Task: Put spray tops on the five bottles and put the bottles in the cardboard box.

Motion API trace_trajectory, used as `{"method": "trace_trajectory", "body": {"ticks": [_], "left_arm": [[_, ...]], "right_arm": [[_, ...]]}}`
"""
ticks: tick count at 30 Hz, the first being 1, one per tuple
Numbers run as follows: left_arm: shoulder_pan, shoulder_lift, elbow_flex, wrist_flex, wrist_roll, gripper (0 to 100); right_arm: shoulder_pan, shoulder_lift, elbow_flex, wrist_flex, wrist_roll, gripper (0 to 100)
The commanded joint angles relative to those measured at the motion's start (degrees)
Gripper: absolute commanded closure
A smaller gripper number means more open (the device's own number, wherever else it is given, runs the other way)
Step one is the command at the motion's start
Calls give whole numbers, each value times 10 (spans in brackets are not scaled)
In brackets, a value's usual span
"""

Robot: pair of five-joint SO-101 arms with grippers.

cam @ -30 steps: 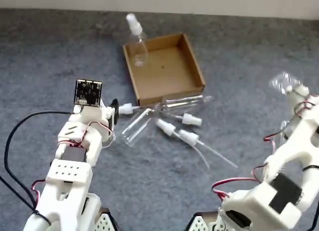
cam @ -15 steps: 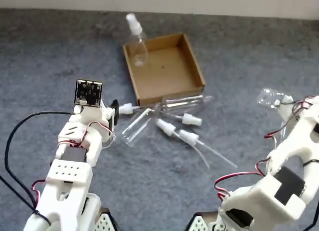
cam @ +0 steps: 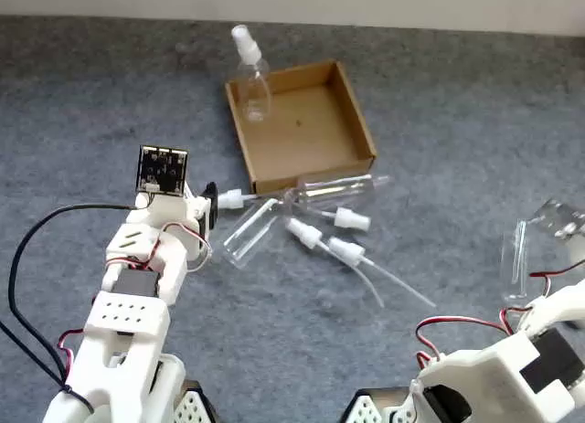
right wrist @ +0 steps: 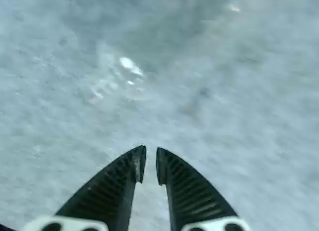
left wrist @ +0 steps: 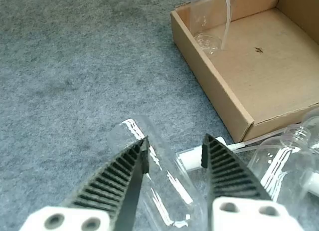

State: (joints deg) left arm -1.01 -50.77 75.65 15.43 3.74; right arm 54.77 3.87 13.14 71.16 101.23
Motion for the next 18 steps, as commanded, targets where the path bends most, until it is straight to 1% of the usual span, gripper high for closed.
{"method": "trace_trajectory", "body": {"ticks": [1,4,9,18], "left_arm": [[20,0,-4,-12,-5,840],[20,0,-4,-11,-5,840],[18,0,-4,-11,-5,840],[17,0,-5,-11,-5,840]], "right_arm": [[-21,-9,56,3,-7,993],[-47,-7,97,3,-59,993],[-101,-9,113,2,-112,993],[-236,-11,111,2,-259,993]]}}
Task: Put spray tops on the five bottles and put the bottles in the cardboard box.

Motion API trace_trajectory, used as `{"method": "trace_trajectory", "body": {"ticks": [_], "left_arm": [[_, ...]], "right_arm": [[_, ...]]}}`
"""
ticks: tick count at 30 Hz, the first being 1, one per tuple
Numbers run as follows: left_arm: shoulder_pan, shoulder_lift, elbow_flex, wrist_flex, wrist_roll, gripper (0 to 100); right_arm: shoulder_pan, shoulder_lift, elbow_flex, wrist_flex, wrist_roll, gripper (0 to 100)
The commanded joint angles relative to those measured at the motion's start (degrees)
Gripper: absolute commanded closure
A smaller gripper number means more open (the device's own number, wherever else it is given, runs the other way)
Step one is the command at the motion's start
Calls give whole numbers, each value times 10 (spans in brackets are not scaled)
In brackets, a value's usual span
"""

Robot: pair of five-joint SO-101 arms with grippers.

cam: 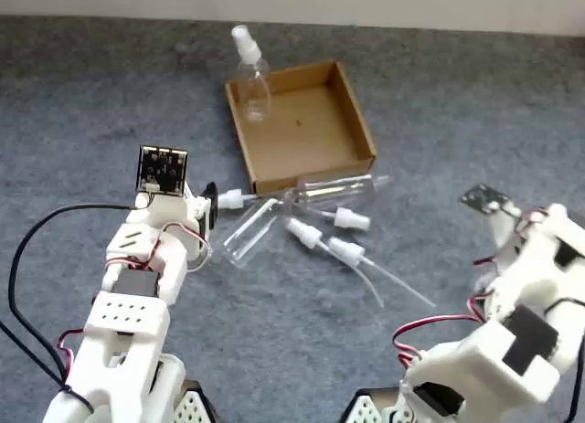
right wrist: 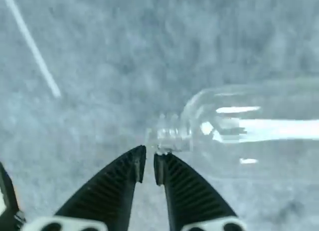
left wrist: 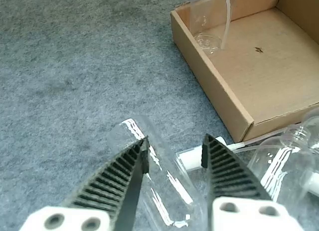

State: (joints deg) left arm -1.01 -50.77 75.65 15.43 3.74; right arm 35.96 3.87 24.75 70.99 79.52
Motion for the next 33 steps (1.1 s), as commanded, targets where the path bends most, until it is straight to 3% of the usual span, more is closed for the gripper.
{"method": "trace_trajectory", "body": {"ticks": [1,7,14,21,28,33], "left_arm": [[17,0,-5,-11,-5,840],[17,0,-5,-11,-5,840],[17,0,-5,-11,-5,840],[17,0,-5,-11,-5,840],[17,0,-5,-11,-5,840],[19,0,-5,-11,-5,840]], "right_arm": [[-65,-11,-6,4,-55,993],[-156,-11,-20,7,-137,993],[-196,-11,-104,20,-230,991],[-205,-11,-280,169,-229,986],[-138,-6,-407,259,-19,778],[-72,2,-406,257,117,726]]}}
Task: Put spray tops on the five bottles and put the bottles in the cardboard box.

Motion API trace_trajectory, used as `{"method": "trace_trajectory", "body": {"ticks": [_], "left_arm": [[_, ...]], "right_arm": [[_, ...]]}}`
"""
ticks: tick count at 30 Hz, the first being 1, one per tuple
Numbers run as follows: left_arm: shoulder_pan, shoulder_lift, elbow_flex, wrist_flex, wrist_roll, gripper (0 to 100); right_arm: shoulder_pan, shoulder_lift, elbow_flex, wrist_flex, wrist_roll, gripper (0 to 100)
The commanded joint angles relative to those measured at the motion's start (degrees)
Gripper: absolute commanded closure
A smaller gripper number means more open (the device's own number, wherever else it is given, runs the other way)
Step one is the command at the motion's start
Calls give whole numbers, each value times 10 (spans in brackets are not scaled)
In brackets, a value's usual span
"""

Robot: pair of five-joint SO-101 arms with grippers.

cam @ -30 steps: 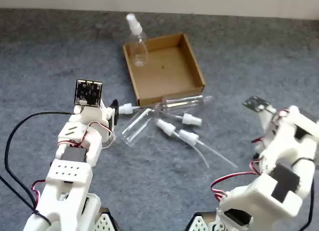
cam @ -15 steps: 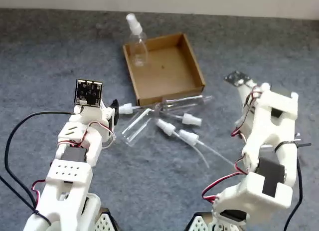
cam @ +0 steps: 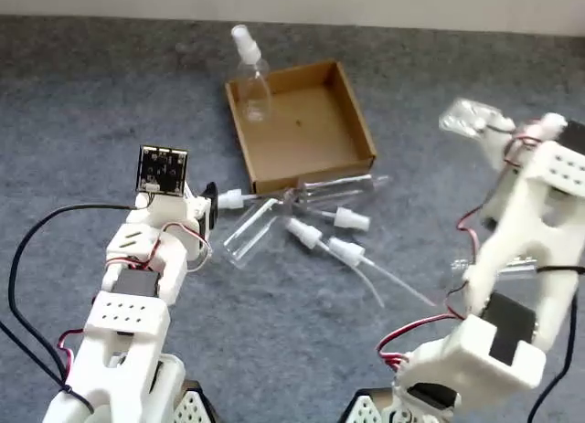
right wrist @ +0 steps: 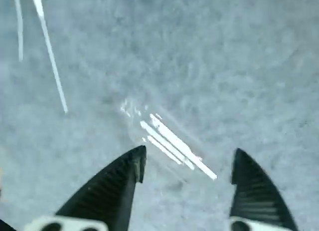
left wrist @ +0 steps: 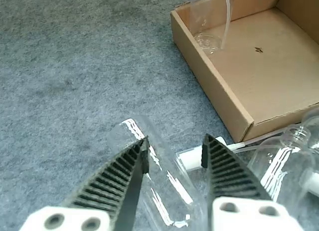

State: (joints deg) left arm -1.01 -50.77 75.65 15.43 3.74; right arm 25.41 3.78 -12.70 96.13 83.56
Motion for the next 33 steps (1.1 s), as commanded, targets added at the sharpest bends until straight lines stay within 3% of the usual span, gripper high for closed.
{"method": "trace_trajectory", "body": {"ticks": [1,14,18,30,33], "left_arm": [[19,0,-5,-11,-5,840],[19,0,-5,-11,-5,840],[19,0,-5,-11,-5,840],[19,0,-5,-11,-5,840],[19,0,-5,-11,-5,840]], "right_arm": [[41,13,-31,6,93,724],[32,157,-33,7,132,724],[35,167,-32,9,188,724],[45,253,-33,-10,186,728],[57,282,-33,-41,146,730]]}}
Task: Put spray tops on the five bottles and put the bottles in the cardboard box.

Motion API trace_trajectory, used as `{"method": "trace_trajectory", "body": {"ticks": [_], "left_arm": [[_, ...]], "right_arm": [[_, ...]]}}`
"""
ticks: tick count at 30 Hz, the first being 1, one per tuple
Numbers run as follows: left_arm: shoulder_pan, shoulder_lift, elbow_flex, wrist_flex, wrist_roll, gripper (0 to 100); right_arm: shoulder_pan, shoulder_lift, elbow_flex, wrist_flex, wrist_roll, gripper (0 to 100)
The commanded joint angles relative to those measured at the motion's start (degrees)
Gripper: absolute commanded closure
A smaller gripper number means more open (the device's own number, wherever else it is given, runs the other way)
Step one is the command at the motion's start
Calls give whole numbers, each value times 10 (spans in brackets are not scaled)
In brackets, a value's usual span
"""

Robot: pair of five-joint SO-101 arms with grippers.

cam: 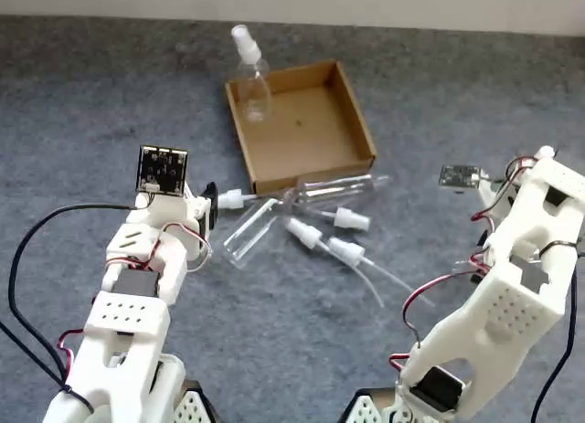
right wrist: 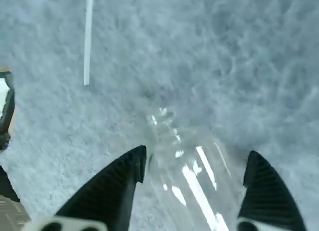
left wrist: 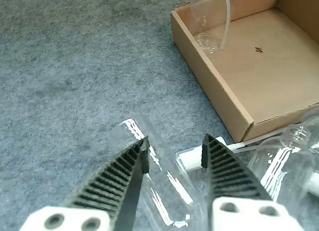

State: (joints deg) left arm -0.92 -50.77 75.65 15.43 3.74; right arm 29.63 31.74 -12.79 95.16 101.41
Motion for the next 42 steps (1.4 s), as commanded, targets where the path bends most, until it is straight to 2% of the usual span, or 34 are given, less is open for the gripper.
{"method": "trace_trajectory", "body": {"ticks": [1,5,8,11,15,19,23,30,36,42], "left_arm": [[18,0,-5,-11,-5,840],[18,0,-5,-11,-5,840],[18,0,-5,-11,-5,840],[18,0,-5,-11,-5,840],[18,0,-5,-11,-5,840],[16,0,-5,-11,-5,840],[15,0,-5,-11,-5,840],[16,0,-5,-11,-5,840],[15,0,-5,-11,-5,840],[15,0,-5,-11,-5,840]], "right_arm": [[17,11,-32,-50,-54,741],[22,35,-36,-124,-185,875],[22,40,-38,-141,-302,959],[22,38,-58,-142,-422,971],[25,42,-136,-138,-629,971],[29,43,-189,-138,-747,971],[25,43,-203,-138,-796,971],[-4,44,-201,-98,-752,959],[-42,44,-201,-61,-739,755],[-80,39,-205,-58,-724,746]]}}
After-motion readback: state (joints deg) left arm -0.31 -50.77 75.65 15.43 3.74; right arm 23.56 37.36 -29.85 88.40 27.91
